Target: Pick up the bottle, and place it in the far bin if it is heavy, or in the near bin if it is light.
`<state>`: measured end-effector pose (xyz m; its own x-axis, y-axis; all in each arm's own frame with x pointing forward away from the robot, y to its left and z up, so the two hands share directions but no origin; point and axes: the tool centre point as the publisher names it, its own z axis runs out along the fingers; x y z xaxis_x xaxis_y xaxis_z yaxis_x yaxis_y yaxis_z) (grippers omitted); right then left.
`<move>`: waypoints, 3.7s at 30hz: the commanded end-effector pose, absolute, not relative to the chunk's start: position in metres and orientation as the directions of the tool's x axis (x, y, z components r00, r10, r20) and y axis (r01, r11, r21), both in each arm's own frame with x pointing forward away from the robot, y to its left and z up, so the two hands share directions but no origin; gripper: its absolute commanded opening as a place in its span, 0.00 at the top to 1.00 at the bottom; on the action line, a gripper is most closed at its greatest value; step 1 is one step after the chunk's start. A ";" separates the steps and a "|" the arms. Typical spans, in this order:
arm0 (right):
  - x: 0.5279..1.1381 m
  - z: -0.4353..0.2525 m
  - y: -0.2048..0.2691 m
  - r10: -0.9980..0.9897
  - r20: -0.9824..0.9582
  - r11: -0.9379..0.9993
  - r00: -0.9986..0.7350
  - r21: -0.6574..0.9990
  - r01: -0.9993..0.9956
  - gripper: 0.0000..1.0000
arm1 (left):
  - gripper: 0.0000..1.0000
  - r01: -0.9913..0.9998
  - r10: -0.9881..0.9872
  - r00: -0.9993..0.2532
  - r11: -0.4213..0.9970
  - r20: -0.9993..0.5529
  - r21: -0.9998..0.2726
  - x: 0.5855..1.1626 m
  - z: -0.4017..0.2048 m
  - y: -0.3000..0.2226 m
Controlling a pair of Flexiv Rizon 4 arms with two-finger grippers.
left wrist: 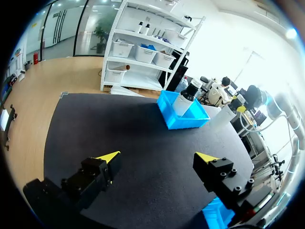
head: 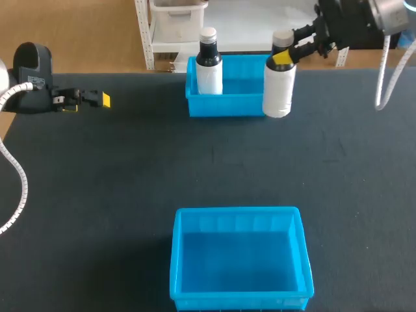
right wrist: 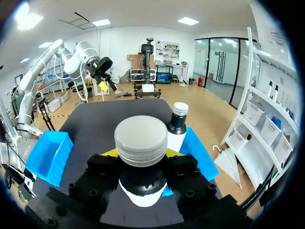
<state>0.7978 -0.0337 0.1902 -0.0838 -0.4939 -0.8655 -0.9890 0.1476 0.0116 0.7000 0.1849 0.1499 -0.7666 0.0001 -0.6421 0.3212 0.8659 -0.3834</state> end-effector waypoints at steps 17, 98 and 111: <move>0.795 0.215 -0.063 -0.488 -0.866 0.180 -0.107 0.020 -0.983 1.00 | 0.00 0.321 0.000 -0.767 0.866 -0.642 -0.383 0.700 0.150 0.185; 0.498 0.249 0.049 -0.473 -0.881 -0.070 0.024 0.011 -0.997 1.00 | 0.00 0.321 0.000 -0.767 0.866 -0.642 -0.383 0.700 0.150 0.185; 0.459 0.220 0.113 -0.472 -0.881 -0.160 0.026 0.057 -0.985 1.00 | 0.00 0.321 0.000 -0.767 0.866 -0.642 -0.383 0.700 0.150 0.185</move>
